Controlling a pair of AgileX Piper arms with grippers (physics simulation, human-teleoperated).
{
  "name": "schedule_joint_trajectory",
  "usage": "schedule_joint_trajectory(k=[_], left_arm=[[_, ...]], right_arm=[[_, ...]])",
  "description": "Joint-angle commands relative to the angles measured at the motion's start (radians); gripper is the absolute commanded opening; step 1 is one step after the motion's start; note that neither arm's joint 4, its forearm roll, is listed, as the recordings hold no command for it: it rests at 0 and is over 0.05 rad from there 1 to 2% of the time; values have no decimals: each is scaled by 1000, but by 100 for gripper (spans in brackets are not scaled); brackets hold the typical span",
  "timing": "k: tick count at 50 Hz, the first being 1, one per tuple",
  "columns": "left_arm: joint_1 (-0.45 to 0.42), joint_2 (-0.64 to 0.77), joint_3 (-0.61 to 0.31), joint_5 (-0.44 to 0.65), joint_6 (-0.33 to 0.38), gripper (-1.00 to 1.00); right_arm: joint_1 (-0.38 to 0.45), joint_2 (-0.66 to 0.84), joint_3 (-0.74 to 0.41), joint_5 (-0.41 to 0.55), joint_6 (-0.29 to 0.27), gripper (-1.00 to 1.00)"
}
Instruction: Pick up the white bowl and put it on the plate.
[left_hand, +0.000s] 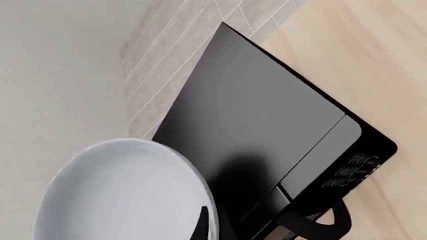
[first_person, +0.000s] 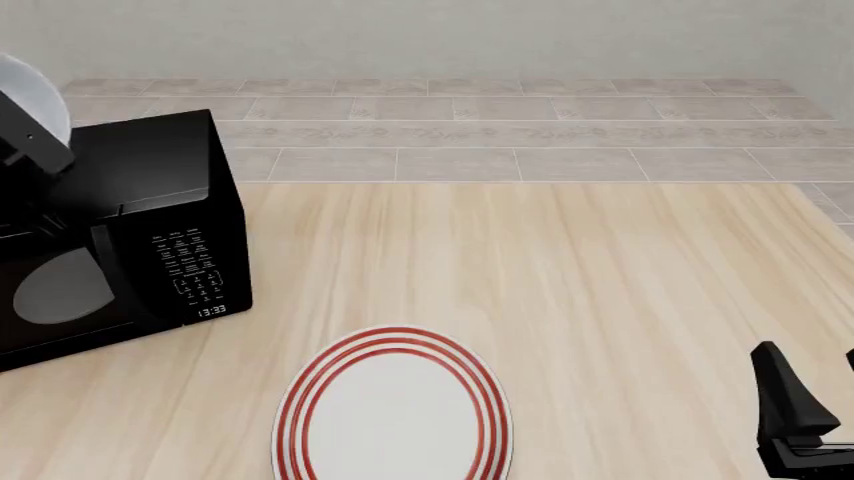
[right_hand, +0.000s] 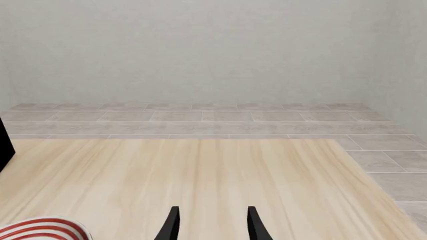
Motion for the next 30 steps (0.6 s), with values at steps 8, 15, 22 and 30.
schedule_joint_trajectory(k=[8, 15, 22, 30], left_arm=[[-1, -39, -21, 57, -7, -100], [-12, -104, -31, 116, -4, -100], [-57, -183, -42, 200, -18, -100], [-135, -256, -96, 312, -74, -100]], right_arm=[[2, 0, 9, -9, 0, 100], [2, 0, 9, -9, 0, 100], [2, 0, 9, -9, 0, 100], [2, 0, 9, -9, 0, 100]])
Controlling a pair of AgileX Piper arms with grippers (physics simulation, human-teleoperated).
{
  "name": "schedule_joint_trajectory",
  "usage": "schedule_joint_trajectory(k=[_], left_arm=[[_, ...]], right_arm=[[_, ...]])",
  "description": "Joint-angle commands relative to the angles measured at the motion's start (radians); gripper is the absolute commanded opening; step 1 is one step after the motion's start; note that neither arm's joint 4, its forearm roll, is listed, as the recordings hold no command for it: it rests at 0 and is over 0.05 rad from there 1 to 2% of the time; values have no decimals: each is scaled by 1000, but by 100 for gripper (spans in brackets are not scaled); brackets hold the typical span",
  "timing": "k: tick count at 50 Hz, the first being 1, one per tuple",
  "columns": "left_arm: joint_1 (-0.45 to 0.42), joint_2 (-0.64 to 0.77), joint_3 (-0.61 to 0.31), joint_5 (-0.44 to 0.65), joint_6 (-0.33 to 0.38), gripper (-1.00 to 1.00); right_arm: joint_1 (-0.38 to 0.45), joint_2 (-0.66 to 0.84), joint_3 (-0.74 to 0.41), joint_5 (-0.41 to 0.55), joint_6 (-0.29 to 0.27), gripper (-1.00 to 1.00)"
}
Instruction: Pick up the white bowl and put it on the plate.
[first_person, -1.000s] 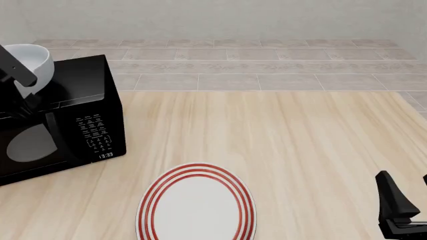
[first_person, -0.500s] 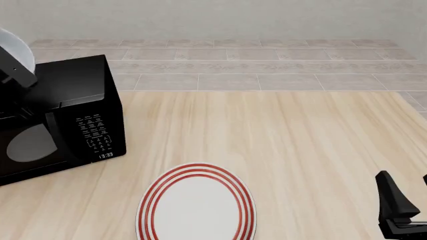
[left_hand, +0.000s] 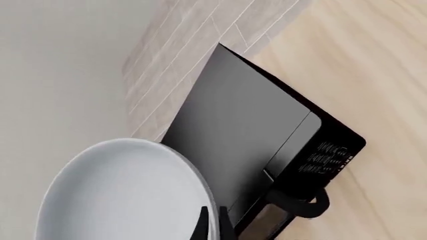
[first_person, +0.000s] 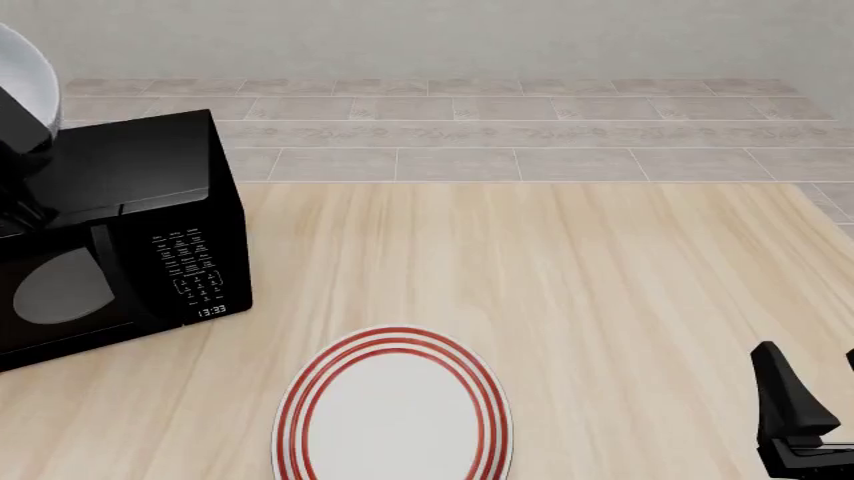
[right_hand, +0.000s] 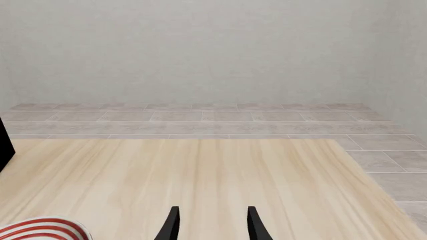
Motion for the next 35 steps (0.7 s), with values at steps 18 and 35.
schedule_joint_trajectory(k=[18, 35], left_arm=[[-265, -198, -101, 272, -169, -100], [-504, -244, -194, 391, -344, -100]], right_arm=[[2, 0, 9, -9, 0, 100], [3, 0, 9, -9, 0, 100]])
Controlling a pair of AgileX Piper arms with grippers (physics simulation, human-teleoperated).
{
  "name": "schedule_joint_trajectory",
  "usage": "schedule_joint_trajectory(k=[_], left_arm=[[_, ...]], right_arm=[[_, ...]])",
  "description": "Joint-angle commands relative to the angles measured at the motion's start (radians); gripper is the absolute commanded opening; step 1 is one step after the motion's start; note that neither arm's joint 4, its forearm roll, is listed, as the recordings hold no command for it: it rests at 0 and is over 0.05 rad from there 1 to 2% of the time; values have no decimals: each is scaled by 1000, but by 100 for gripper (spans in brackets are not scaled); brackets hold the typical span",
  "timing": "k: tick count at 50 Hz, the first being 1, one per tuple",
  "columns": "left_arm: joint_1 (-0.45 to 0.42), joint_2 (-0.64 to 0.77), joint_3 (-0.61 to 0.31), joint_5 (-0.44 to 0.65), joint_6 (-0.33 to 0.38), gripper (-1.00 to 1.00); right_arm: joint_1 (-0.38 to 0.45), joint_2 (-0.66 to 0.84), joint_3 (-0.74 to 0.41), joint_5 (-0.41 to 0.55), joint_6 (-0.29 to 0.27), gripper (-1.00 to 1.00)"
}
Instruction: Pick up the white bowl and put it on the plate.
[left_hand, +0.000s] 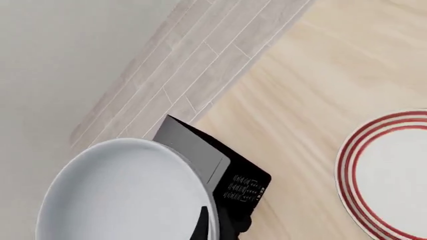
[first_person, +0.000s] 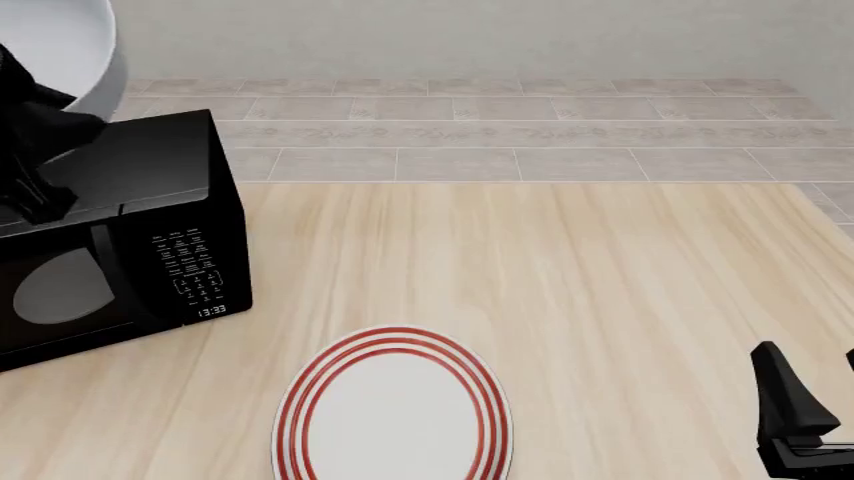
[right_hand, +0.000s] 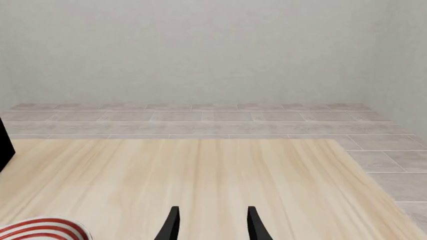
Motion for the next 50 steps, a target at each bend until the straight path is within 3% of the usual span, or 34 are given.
schedule_joint_trajectory(k=[1, 4, 23, 39, 50], left_arm=[[-130, -33, -39, 67, -92, -100], [-168, -34, -54, 73, -120, -100], [-332, -11, -4, 7, -137, -100], [-432, 57, -61, -13, -172, -100], [-501, 67, -7, -64, -199, -100]], right_arm=[[2, 0, 9, -9, 0, 100], [2, 0, 9, -9, 0, 100], [3, 0, 9, -9, 0, 100], [2, 0, 9, -9, 0, 100], [2, 0, 9, -9, 0, 100]])
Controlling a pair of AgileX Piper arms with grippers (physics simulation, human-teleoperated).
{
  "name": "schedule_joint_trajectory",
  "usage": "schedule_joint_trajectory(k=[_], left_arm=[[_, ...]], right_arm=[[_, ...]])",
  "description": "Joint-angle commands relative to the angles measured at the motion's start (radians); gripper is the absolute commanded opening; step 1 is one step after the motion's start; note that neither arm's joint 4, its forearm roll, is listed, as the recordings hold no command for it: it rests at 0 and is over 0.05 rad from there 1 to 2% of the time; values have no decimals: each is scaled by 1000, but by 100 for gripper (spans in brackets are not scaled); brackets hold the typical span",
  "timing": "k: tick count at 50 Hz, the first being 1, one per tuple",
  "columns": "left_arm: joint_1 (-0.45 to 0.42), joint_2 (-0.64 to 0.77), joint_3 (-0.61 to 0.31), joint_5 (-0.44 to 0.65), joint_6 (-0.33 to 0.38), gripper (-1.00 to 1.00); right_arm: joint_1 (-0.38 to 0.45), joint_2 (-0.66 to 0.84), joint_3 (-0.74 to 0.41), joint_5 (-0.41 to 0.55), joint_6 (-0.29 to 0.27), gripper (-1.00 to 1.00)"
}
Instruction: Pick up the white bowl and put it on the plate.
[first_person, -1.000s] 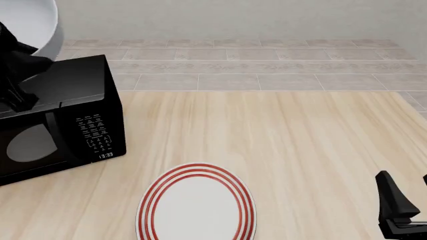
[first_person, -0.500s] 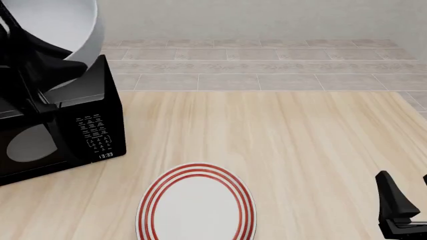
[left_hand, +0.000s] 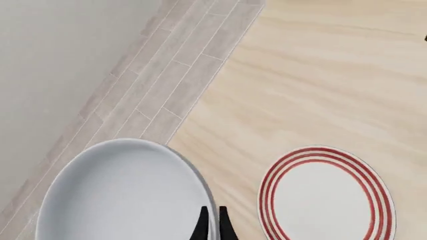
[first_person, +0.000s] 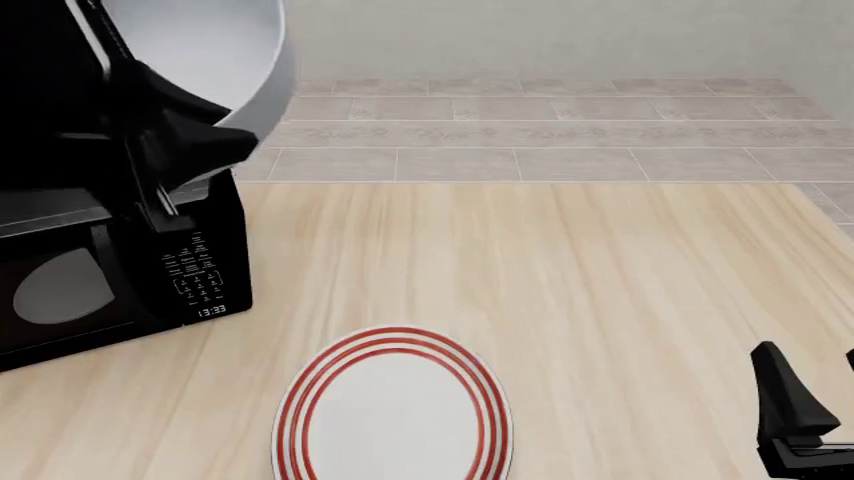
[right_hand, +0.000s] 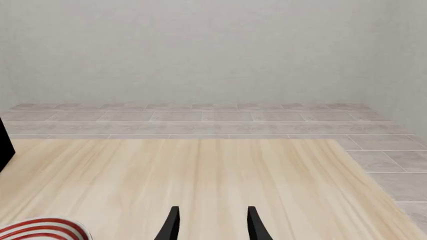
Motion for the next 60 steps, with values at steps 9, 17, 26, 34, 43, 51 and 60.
schedule_joint_trajectory(k=[9, 17, 26, 34, 43, 51, 60], left_arm=[[-115, 37, 61, -61, -43, -100], [-167, 51, 91, -83, -55, -100], [-203, 50, 170, -147, -63, -100], [-224, 55, 186, -136, -65, -100], [-240, 59, 251, -181, -75, -100], [-263, 62, 305, -225, -94, -100], [-290, 79, 350, -270, -115, -100]], right_arm=[[2, 0, 9, -9, 0, 100], [2, 0, 9, -9, 0, 100], [2, 0, 9, -9, 0, 100], [2, 0, 9, -9, 0, 100], [2, 0, 9, -9, 0, 100], [2, 0, 9, -9, 0, 100], [2, 0, 9, -9, 0, 100]])
